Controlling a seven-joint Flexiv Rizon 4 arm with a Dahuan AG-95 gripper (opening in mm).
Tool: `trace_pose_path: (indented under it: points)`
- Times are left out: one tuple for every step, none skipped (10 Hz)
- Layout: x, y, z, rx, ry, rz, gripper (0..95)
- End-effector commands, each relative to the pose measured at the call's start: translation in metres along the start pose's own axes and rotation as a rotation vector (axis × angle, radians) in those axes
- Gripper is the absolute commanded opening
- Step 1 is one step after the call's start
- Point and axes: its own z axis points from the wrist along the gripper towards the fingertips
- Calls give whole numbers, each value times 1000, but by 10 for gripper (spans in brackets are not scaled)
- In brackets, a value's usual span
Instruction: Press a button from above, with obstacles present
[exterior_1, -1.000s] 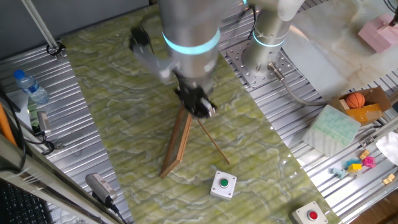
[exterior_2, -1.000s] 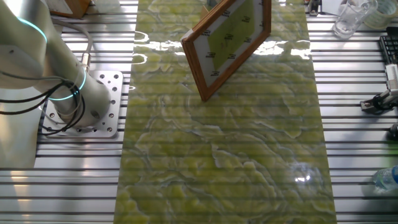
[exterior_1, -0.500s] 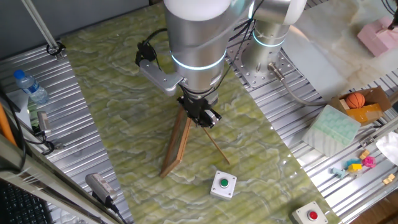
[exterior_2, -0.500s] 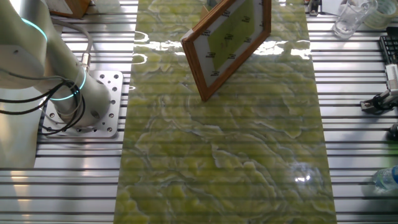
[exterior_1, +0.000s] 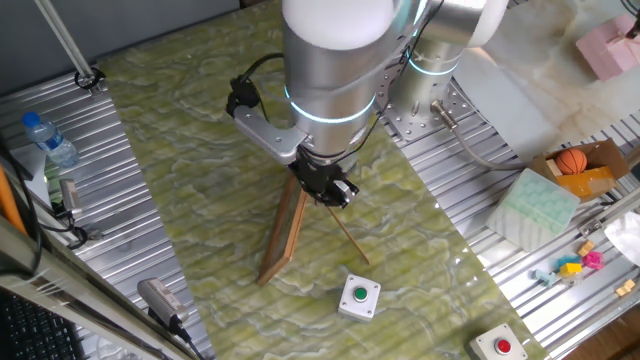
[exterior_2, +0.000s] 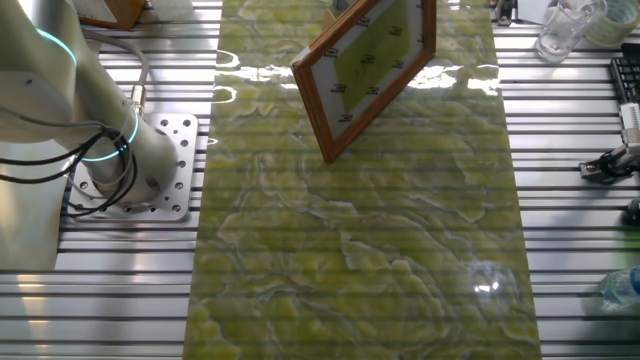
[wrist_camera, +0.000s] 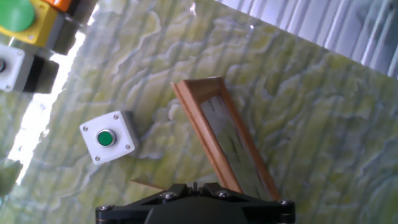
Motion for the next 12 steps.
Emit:
trace_pose_path:
  points:
    - [0,5,-1,-10,13,-15,0]
    - [-2,16,-1,-19,24,-14,0]
    - [-4,29,0,-26,22,-4,0]
    - [-5,36,1,-29,22,6,0]
    - [-5,50,2,-32,32,33,0]
    - [-7,60,6,-30,36,47,0]
    - [-8,68,10,-32,36,52,0]
    - [-8,75,14,-32,38,60,0]
    - [-8,81,18,-33,38,66,0]
    - [-8,86,22,-35,38,75,0]
    - [-8,88,24,-36,38,75,0]
    - [-8,90,31,-35,37,73,0]
